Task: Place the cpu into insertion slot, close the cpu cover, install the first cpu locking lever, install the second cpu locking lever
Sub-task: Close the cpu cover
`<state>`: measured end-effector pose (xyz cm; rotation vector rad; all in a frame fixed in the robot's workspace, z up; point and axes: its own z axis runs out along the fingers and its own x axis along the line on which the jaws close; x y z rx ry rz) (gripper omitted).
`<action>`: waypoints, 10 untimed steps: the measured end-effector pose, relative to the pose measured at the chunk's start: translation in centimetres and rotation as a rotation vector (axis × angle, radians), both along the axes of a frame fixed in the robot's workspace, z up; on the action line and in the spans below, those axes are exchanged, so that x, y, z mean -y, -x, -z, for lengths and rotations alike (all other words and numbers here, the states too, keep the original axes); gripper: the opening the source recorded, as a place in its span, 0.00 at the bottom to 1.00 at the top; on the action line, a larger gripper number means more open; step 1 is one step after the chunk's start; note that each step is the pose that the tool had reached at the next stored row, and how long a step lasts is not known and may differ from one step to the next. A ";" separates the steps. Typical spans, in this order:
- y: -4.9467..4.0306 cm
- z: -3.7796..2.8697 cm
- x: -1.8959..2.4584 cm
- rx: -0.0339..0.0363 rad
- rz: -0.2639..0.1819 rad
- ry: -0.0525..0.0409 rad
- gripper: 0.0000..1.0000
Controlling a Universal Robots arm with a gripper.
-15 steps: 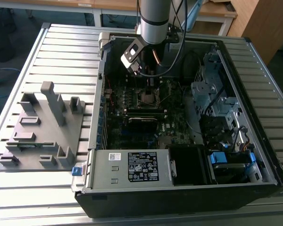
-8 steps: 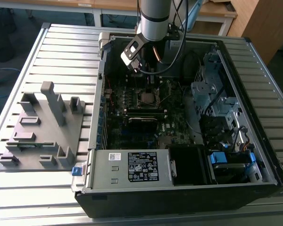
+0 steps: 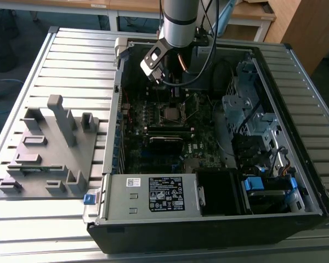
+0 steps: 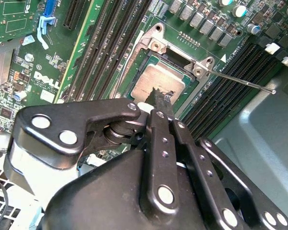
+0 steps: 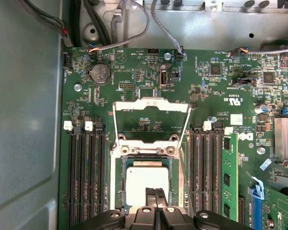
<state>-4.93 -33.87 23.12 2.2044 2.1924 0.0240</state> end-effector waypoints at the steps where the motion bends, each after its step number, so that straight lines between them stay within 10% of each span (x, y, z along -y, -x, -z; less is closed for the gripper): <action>1: 0.00 0.00 0.00 0.0000 0.000 0.0000 0.10; 10: 0.06 -0.36 0.00 0.0000 0.000 0.0001 0.10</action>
